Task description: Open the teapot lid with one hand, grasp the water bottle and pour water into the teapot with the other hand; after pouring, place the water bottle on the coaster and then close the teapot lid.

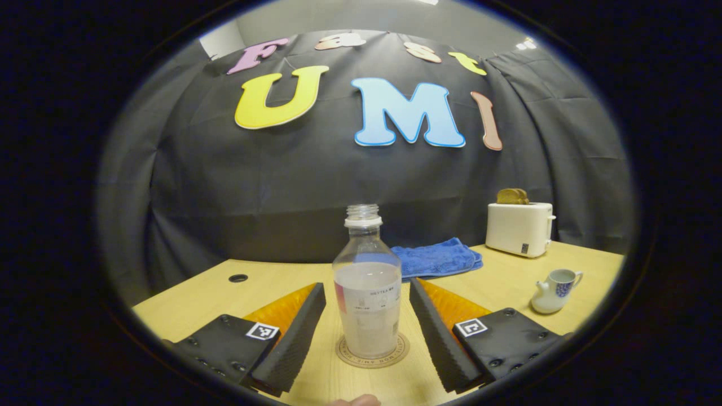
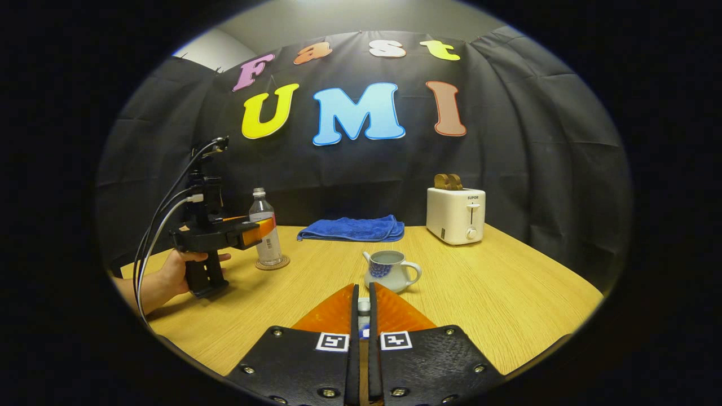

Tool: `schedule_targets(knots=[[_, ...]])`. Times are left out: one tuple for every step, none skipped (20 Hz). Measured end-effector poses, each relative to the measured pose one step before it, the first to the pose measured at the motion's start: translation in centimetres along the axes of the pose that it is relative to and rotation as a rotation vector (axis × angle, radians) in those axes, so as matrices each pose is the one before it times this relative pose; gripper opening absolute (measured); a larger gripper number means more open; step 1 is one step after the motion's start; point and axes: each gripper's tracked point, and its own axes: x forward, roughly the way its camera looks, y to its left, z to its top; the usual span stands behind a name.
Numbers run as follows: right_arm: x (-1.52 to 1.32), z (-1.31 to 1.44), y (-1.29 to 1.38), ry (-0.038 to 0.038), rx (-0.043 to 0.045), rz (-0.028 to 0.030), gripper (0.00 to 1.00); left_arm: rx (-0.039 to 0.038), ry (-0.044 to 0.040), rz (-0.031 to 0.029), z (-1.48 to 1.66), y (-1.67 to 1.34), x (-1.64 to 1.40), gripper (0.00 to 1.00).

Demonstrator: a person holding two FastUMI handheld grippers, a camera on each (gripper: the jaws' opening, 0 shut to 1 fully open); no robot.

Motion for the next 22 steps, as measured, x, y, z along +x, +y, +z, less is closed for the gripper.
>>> schedule_targets(knots=[[0.199,0.282,0.095,-0.00935,-0.0015,0.0036,0.06,-0.0073,-0.00703,0.00088,0.245,-0.041,-1.029,1.0],[0.289,0.326,0.081,-0.01064,-0.00032,0.00169,0.06,-0.00541,-0.00476,0.00178,-0.019,-0.082,-1.156,1.0],[0.522,0.234,0.012,-0.00693,0.00281,0.00311,0.06,-0.00351,-0.00528,-0.00199,0.137,-0.335,-1.098,1.0],[0.713,0.348,-0.071,-0.00859,0.00182,0.0008,0.06,-0.00229,0.00034,-0.00173,0.007,-0.286,-1.099,1.0],[0.762,0.71,-0.275,-0.01797,0.00147,-0.0062,0.06,-0.00543,0.00081,-0.00021,0.101,-0.156,-1.074,1.0],[1.085,0.793,-0.367,-0.02124,-0.00387,-0.00985,0.06,-0.00959,0.00619,-0.00188,0.019,-0.255,-1.018,1.0],[1.291,0.683,-0.447,-0.01589,-0.00231,-0.01095,0.06,-0.01365,0.00364,-0.002,0.08,-0.329,-1.079,1.0],[1.496,0.418,-0.477,-0.01096,-0.00301,-0.0117,0.06,-0.01264,0.00353,-0.0056,-0.05,-0.442,-0.872,1.0],[1.589,0.193,-0.499,-0.00557,-0.00311,-0.01678,0.06,-0.01289,-0.00736,-0.01118,0.281,-0.558,-0.911,1.0],[1.393,0.018,-0.481,-0.00154,0.00151,-0.01504,0.06,-0.00934,-0.01274,-0.00623,0.398,-0.337,-0.705,1.0],[1.511,-0.034,-0.551,-0.0011,-0.00552,-0.02354,0.06,-0.00349,-0.00902,-0.00235,0.164,-0.243,-0.57,1.0],[1.296,-0.357,-0.457,0.00539,-0.01242,-0.01988,0.06,-0.00236,-0.0051,-0.0015,0.039,-0.124,-0.372,1.0],[1.135,-0.435,-0.287,0.01088,-0.0174,-0.01511,0.06,-0.0036,-0.00324,-0.00949,0.026,-0.375,-0.12,1.0],[0.961,-0.581,-0.05,0.0133,-0.01863,-0.00932,0.06,0.00036,0.0028,-0.0063,-0.118,-0.138,0.016,1.0],[0.749,-0.55,0.135,0.01942,-0.00763,0.00119,0.06,-0.00176,0.00564,-0.0016,-0.344,0.11,-0.072,1.0],[0.491,-0.289,0.07,0.00531,-0.005,-0.00098,0.06,-0.00631,0.00426,-0.00203,-0.275,0.133,0.084,1.0],[0.277,-0.207,-0.039,0.00718,-0.01431,-0.00751,0.06,-0.00972,0.00587,-0.00119,-0.302,0.169,0.177,1.0],[0.17,-0.196,-0.121,0.00509,-0.00034,-0.0033,0.06,-0.01391,0.00892,0.00181,-0.362,0.201,0.098,1.0],[0.142,-0.161,0.192,0.00326,0.01383,0.00673,0.06,-0.01449,0.003,-0.00143,-0.228,0.101,0.068,1.0],[0.137,-0.317,-0.019,0.00699,0.00266,-0.00222,0.06,-0.00888,0.00168,0.0028,-0.07,0.257,0.149,1.0],[0.047,-0.353,-0.017,0.01166,0.00378,0.0001,0.06,-0.00717,0.00405,0.00528,-0.193,0.306,0.034,1.0],[0.029,-0.115,0.03,0.0027,0.00227,0.0004,0.06,-0.00316,-0.00185,0.00354,0.072,0.219,0.037,1.0]])
